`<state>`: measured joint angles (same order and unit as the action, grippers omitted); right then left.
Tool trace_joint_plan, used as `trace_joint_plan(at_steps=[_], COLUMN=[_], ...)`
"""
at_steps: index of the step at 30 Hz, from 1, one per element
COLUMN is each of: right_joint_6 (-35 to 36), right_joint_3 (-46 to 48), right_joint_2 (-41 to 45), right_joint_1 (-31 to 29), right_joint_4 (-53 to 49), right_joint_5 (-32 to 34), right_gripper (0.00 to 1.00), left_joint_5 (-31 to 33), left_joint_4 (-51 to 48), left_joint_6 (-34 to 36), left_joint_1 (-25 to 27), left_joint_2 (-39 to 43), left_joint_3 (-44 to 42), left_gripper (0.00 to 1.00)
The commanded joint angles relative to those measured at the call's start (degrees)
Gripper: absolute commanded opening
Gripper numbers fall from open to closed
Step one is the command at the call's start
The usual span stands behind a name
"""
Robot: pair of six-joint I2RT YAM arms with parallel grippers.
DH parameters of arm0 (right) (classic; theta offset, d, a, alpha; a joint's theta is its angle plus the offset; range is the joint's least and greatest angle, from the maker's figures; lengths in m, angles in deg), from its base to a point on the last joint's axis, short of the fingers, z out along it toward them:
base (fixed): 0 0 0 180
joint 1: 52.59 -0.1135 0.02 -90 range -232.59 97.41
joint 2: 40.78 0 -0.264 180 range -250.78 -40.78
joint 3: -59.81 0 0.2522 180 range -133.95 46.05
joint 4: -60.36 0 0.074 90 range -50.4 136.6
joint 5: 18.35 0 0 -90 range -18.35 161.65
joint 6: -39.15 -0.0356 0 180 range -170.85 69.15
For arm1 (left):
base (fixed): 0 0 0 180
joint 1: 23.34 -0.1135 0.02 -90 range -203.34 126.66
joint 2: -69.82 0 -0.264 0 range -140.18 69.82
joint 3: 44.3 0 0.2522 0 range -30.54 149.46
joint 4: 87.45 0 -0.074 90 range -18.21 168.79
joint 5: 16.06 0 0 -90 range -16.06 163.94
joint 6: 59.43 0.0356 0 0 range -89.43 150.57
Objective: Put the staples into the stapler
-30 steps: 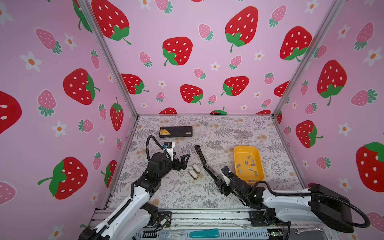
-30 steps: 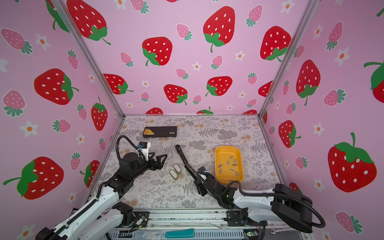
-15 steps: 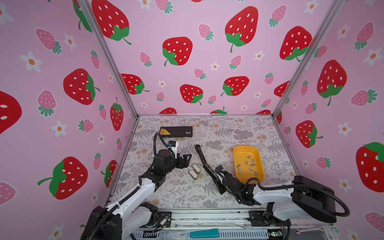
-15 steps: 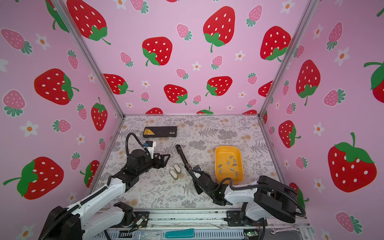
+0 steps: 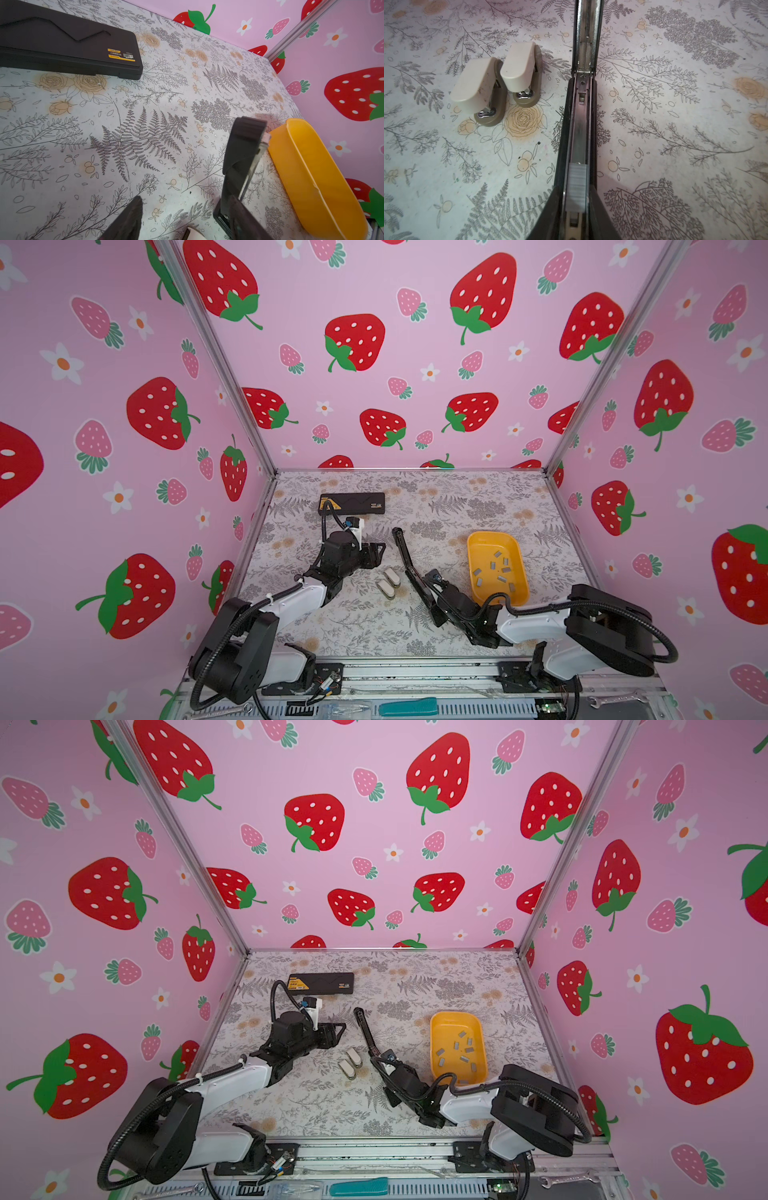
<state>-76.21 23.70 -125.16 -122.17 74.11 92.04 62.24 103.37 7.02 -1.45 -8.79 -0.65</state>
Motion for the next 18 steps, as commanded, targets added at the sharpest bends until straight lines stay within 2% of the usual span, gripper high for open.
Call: trace_joint_plan(at_steps=[1,9,18], right_joint_6=[0.14,-0.45,-0.91], right_joint_3=[-0.97,0.07,1.1], right_joint_2=[-0.44,0.61,0.26], right_joint_1=[0.15,0.1,0.15], right_joint_4=[1.75,2.9,5.42], right_joint_5=[0.44,0.01,-1.4], right_gripper=[0.19,0.13,0.12], left_joint_5=[2.2,3.32,-4.66], left_joint_4=[3.39,5.69,13.2], left_joint_6=[2.71,2.99,3.68], left_joint_1=[-0.35,-1.25,-1.45], left_joint_2=[-4.27,-15.24,-16.22], left_joint_3=[3.85,8.34,6.48], left_gripper=[0.66,0.65,0.66])
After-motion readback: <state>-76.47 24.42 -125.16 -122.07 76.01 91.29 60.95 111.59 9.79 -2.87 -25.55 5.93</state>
